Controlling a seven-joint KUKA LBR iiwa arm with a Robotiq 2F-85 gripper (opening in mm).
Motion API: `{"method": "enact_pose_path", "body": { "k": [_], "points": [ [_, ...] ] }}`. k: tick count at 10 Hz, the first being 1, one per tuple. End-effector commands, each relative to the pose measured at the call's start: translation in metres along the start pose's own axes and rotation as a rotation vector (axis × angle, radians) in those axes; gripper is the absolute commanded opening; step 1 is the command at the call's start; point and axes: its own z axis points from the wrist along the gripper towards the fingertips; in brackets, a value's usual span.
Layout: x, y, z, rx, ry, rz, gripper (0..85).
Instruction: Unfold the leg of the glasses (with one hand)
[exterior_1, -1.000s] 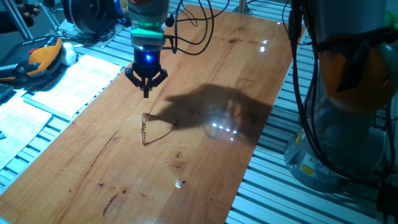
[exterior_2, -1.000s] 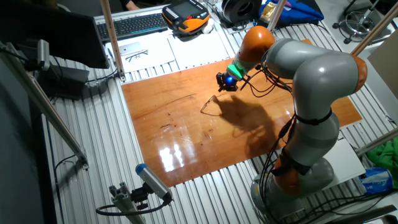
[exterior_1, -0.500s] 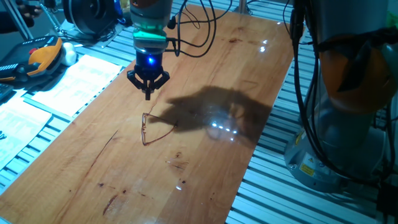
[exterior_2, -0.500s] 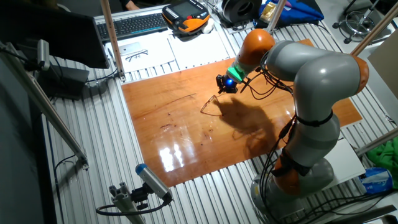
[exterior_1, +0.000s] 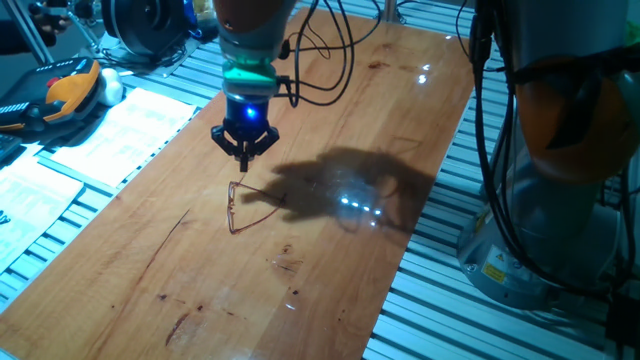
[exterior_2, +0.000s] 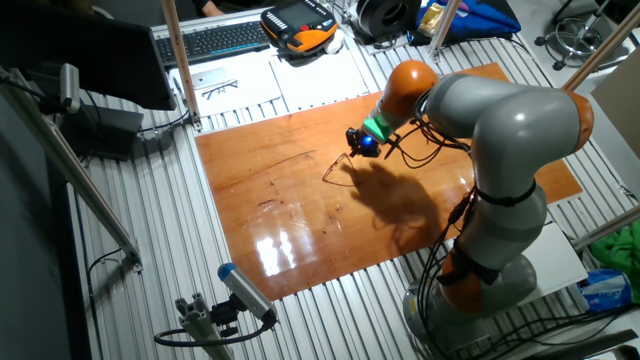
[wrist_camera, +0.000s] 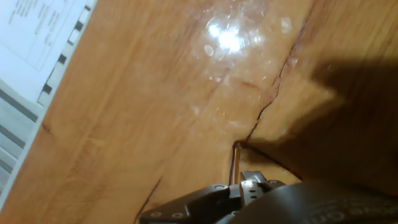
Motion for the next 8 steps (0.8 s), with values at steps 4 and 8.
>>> {"method": "enact_pose_path", "body": {
  "k": [4,8],
  "points": [
    [0.003,-0.002,0.012,-0.019,-0.009,0.010,0.0],
    [0.006,-0.002,0.019,-0.032,-0.007,0.031,0.0]
  ]
}}
